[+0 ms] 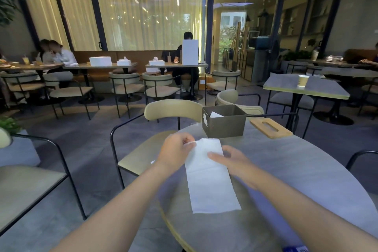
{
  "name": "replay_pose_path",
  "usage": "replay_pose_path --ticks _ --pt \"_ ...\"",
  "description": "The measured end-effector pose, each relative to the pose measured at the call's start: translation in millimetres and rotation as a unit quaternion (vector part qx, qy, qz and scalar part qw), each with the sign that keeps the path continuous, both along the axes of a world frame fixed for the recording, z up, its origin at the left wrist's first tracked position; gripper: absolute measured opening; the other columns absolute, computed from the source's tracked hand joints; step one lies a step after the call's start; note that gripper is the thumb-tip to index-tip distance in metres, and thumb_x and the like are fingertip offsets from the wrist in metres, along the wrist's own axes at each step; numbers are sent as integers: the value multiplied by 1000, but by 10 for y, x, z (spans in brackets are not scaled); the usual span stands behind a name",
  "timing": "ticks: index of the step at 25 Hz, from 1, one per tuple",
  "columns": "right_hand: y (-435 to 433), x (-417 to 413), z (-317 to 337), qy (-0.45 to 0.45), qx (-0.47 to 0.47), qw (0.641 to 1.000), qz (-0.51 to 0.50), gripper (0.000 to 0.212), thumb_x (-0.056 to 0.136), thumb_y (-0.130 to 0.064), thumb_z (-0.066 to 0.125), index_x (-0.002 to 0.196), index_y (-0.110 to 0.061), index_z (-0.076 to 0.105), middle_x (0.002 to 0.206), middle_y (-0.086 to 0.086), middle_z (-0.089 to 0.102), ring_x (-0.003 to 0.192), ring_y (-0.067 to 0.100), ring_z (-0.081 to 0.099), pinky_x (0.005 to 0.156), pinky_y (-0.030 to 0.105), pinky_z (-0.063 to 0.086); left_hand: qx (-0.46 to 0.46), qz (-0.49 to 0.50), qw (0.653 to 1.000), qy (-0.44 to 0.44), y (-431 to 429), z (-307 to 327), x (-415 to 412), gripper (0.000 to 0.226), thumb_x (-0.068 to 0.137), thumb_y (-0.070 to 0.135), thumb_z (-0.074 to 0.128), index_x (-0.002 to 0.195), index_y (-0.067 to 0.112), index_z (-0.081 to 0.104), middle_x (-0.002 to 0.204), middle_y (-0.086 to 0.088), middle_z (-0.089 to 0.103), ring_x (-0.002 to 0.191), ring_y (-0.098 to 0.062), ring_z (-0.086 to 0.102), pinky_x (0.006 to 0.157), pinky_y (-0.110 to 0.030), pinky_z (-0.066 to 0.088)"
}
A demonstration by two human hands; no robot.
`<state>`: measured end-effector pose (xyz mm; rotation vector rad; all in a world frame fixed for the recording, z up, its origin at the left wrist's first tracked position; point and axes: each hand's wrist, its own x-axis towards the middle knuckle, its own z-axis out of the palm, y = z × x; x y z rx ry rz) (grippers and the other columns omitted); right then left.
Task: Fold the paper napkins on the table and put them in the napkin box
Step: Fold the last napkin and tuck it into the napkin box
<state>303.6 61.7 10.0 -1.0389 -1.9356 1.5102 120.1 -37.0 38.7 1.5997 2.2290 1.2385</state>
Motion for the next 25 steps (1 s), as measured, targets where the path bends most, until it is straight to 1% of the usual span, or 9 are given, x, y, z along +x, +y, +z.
replay_pose_path --ticks 2,5,9,11,14,17,21,23,25 --pt "26 52 -5 12 -27 999 30 18 89 -27 79 96 -11 80 99 1 80 85 14 75 79 29 55 8 3 1000 -5 71 128 -44 14 94 19 67 86 9 73 85 -2 71 84 -19 59 73 -19 45" --pt "116 92 27 64 -48 997 -1 16 93 -15 75 100 -1 80 108 15 82 100 29 79 86 38 59 7 30 999 -19 193 117 -96 18 92 31 71 99 15 69 102 0 64 104 -21 54 92 -30 45" --pt "265 176 153 111 -71 991 -25 22 94 -13 74 108 3 77 114 20 80 114 38 73 100 50 57 -66 27 973 -219 177 120 71 37 98 51 59 90 15 59 91 -2 66 84 -18 61 66 -20 44" --pt "322 192 168 114 -68 991 -32 23 94 -13 73 110 4 76 117 22 79 116 40 72 101 52 55 -137 -45 939 -313 163 107 161 43 97 56 57 97 15 72 90 2 76 79 -13 64 67 -19 43" --pt "321 211 188 129 -78 988 -25 27 97 -12 70 118 4 73 119 22 78 111 36 75 91 45 59 -115 -114 913 -374 230 -5 179 40 91 41 71 116 10 76 108 -8 80 93 -18 63 87 -31 43" --pt "340 265 214 158 -66 985 5 27 100 -11 65 125 -5 72 122 16 79 115 32 74 98 46 58 -61 -102 904 -411 259 33 233 21 99 19 64 117 17 75 121 -16 77 96 -22 68 87 -34 50" --pt "402 340 306 186 -14 982 10 27 103 -7 59 125 -12 73 120 14 80 112 30 76 96 42 60 -31 -139 879 -454 286 96 246 26 103 14 57 121 21 74 116 -6 80 102 -23 72 91 -35 52" --pt "415 356 365 191 -6 982 16 25 103 -6 59 117 -12 78 119 15 80 104 25 77 91 36 61 -15 -160 889 -429 293 137 274 25 100 13 59 116 21 77 114 -5 80 100 -21 72 96 -36 51" --pt "417 362 413 191 -14 981 21 24 103 -7 58 111 -11 80 116 15 81 98 23 75 91 38 59 13 -159 904 -397 322 180 313 26 98 8 59 99 22 81 101 -2 79 88 -21 68 85 -31 52"
